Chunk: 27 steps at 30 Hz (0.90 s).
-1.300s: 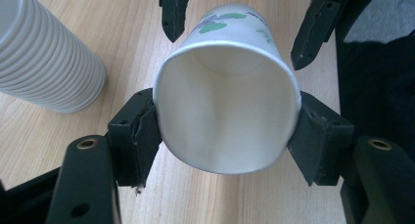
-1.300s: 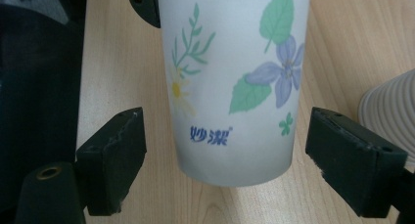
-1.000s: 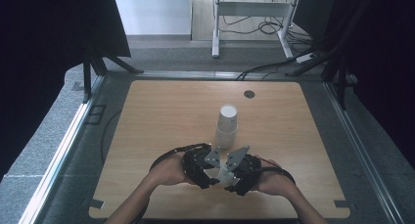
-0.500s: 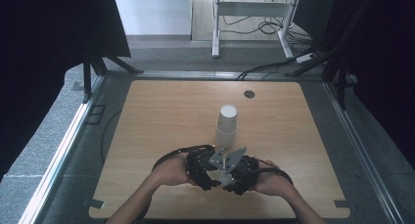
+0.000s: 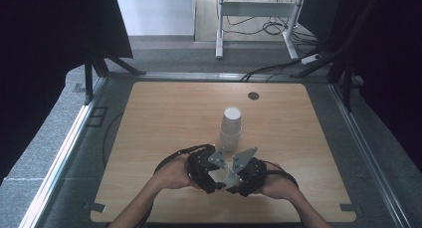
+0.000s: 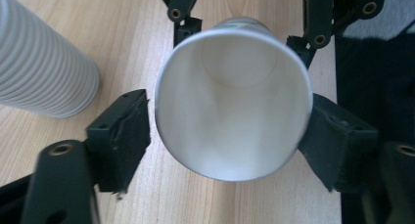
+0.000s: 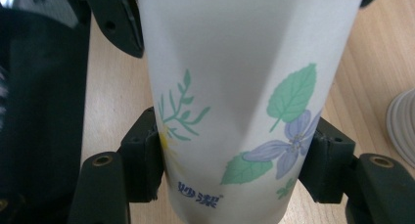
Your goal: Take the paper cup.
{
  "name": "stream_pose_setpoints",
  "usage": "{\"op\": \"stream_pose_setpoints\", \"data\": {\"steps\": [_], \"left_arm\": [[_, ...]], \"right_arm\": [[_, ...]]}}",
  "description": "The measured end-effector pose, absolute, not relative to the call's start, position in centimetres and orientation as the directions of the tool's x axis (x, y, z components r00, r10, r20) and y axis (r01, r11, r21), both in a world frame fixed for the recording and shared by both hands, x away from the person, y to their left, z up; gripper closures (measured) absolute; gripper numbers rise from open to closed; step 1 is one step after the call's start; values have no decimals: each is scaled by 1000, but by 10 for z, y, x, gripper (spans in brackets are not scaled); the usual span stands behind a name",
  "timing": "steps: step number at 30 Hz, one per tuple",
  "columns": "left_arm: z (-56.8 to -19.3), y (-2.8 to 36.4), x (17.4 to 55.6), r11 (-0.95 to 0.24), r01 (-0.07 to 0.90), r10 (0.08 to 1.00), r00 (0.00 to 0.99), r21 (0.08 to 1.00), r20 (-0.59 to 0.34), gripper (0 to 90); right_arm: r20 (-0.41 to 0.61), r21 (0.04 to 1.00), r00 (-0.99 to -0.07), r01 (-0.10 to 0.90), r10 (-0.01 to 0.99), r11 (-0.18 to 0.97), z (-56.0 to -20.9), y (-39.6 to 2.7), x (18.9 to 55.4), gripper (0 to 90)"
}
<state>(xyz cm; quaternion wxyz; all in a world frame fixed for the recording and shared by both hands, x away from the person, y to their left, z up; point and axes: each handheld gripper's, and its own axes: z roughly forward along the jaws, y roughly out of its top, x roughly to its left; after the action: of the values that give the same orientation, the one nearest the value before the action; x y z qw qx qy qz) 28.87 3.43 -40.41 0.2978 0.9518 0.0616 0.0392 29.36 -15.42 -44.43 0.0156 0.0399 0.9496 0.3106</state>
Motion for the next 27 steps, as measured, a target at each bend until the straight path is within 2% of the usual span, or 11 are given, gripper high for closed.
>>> {"op": "stream_pose_setpoints", "data": {"steps": [5, 17, 27], "left_arm": [[-402, 41, 291, -769, 140, 170, 985, 624, -11, 147], [-401, 56, 292, -628, 183, 199, 977, 757, -72, 139], [-408, 56, 293, -542, 193, 199, 975, 818, -99, 135]], "right_arm": [[28, 635, -993, 104, 112, 765, -444, -162, 296, 356], [67, 750, -988, 143, 140, 646, -442, -177, 298, 356], [91, 832, -985, 156, 145, 533, -447, -181, 295, 356]]}}
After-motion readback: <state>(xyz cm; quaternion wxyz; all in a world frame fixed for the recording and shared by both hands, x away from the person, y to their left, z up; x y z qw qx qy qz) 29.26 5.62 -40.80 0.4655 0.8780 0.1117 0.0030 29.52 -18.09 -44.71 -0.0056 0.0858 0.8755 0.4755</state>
